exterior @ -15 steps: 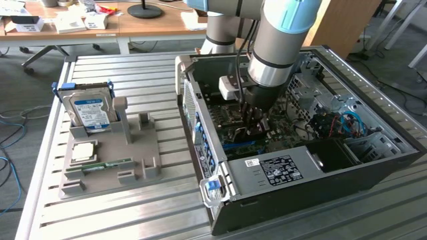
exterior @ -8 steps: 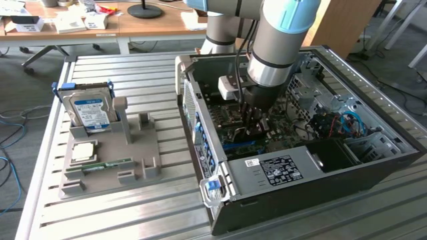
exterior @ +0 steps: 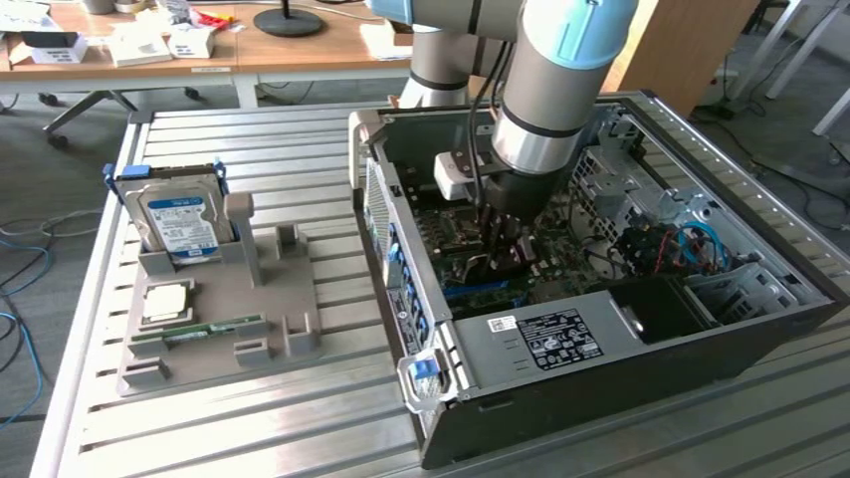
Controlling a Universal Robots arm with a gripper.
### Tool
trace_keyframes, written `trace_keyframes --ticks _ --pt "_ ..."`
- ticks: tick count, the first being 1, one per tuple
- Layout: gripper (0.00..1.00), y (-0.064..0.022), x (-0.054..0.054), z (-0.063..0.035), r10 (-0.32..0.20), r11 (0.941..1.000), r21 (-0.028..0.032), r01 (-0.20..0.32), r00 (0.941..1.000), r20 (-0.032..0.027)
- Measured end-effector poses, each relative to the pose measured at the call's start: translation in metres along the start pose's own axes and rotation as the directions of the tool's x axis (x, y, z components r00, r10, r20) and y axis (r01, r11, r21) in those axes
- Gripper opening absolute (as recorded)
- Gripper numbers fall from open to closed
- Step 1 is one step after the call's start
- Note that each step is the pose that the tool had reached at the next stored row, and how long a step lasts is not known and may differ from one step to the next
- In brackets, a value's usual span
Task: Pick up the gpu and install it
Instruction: 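Insert the gpu into the slot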
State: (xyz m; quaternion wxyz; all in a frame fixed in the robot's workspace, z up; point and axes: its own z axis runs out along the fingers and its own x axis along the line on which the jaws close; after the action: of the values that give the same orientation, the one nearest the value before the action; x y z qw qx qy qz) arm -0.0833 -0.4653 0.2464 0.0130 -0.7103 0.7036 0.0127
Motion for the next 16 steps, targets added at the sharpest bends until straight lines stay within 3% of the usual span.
trace_keyframes --ticks 16 --pt "0.27 0.0021 0.0001 0.0012 0.001 1.0 -0.0001 -0.001 1.0 -0.0003"
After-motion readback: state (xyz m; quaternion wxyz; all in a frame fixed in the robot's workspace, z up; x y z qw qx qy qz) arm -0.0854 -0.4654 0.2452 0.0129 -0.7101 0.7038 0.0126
